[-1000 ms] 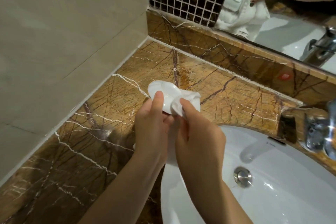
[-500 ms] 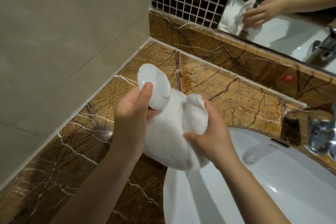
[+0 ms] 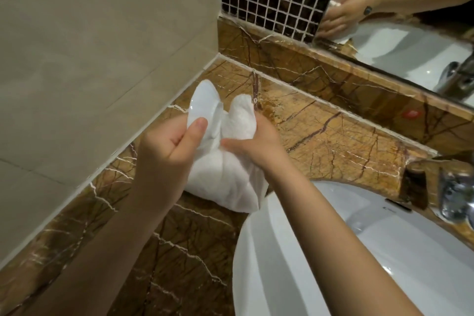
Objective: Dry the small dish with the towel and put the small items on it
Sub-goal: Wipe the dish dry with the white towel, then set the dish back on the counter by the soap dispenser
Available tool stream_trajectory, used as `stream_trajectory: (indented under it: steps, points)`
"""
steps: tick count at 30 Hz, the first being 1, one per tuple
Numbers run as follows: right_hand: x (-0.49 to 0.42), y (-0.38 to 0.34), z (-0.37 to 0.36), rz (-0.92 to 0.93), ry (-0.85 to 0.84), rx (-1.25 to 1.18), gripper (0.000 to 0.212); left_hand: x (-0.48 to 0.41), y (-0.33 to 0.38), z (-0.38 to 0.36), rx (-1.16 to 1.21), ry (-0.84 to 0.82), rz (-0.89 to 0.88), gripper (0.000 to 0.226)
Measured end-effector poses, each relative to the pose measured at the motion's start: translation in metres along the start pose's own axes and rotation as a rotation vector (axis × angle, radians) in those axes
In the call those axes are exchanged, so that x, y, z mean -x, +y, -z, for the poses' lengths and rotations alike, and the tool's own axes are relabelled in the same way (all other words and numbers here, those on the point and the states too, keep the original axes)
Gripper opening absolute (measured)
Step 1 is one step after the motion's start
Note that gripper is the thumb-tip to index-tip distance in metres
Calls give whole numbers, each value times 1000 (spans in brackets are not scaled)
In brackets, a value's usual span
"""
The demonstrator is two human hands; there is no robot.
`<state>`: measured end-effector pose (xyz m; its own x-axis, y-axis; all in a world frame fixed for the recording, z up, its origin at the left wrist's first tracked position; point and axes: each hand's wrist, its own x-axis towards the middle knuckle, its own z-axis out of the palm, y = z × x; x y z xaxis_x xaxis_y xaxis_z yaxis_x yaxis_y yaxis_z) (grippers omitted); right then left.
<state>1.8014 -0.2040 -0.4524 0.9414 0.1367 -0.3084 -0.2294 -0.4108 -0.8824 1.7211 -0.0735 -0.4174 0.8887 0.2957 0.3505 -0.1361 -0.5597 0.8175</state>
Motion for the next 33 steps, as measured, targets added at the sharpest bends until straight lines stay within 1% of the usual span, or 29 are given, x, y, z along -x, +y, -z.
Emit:
stream_trajectory:
  steps: [1,2,3,4,5,6,8,9,12,14,18,19,21,23,26,28,31,33]
  points:
    - [4,-3,7,20,78,91,77,0,-1,1,-7,-21,-26,43]
    - [11,-7,14,66,193,164,73,0,-1,3,-37,-47,-82,43]
    - [19,-11,20,137,296,175,63,0,-1,5,-96,-72,-168,41]
    - [26,-16,27,198,327,118,46,1,-1,7,-184,-101,-263,37]
    - [33,-24,32,206,260,-2,30,1,-2,8,-277,-143,-347,32]
    - [40,-34,35,149,134,-127,28,1,-1,10,-358,-197,-398,32]
    - [49,-48,40,6,-83,-325,36,-3,3,14,-438,-319,-441,36]
    - [52,-54,42,-23,-129,-355,35,-5,6,15,-460,-351,-477,36]
    - [57,-60,42,-31,-133,-370,27,-8,11,16,-593,-442,-535,38]
    - [58,-57,40,-33,-118,-360,22,-9,12,17,-673,-466,-565,37]
    - [61,-42,37,-5,-77,-262,23,-10,10,16,-719,-517,-615,42]
    - [63,-37,37,5,-50,-250,24,-10,11,17,-704,-523,-581,45]
    - [69,-27,43,34,32,-243,25,-9,13,21,-608,-522,-451,56]
    - [77,-18,54,59,109,-256,24,-6,19,20,-491,-482,-346,63]
    - [91,-10,80,86,207,-297,28,-3,38,5,-350,-430,-275,69]
    - [103,-7,101,106,284,-302,28,-3,56,-11,-262,-435,-280,69]
    - [123,1,134,112,408,-299,29,-4,85,-36,-158,-438,-362,64]
    - [138,10,156,99,475,-293,31,-2,106,-54,-114,-466,-383,63]
